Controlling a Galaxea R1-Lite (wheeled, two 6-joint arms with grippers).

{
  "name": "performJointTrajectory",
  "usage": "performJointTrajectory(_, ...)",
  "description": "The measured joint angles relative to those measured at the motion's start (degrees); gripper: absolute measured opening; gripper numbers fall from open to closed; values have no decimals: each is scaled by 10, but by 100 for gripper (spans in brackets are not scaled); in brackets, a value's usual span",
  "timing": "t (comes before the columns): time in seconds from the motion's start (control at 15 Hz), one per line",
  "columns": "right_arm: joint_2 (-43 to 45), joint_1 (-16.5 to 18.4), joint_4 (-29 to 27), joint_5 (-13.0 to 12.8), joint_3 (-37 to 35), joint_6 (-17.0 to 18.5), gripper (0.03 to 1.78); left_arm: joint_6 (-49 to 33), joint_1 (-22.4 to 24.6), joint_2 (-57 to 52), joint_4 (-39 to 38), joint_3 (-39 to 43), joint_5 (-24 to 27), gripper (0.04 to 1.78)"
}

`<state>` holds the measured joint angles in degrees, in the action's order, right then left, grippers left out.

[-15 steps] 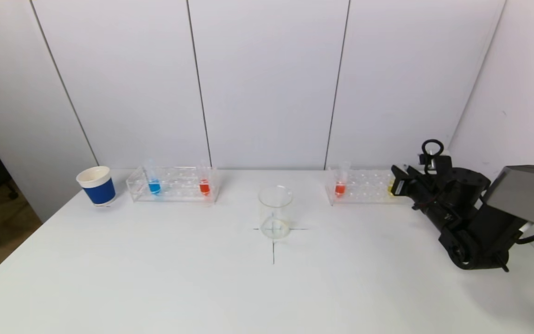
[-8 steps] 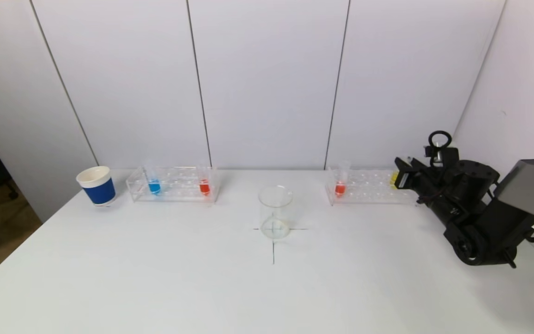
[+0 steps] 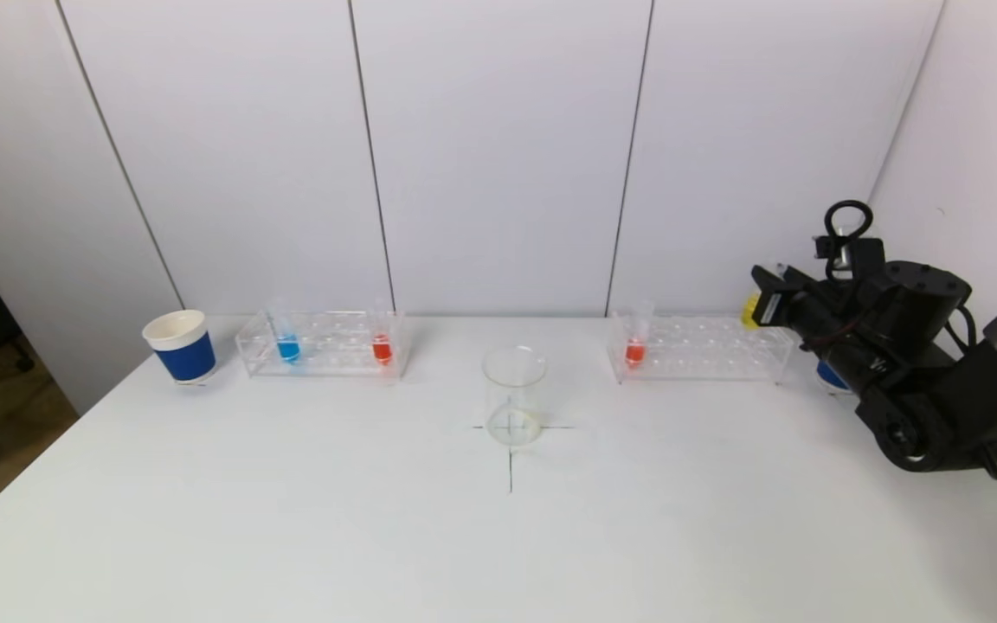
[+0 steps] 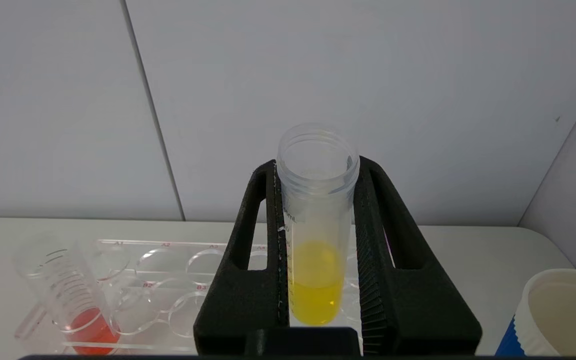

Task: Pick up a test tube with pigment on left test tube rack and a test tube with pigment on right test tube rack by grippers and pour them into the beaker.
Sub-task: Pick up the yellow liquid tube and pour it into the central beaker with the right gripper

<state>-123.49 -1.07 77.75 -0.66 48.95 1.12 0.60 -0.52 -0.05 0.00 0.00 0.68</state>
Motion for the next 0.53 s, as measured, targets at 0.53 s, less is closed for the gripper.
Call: performJointTrajectory(0.53, 123, -11, -150, 10, 37, -4, 45, 0, 0, 0, 0, 0, 0, 176)
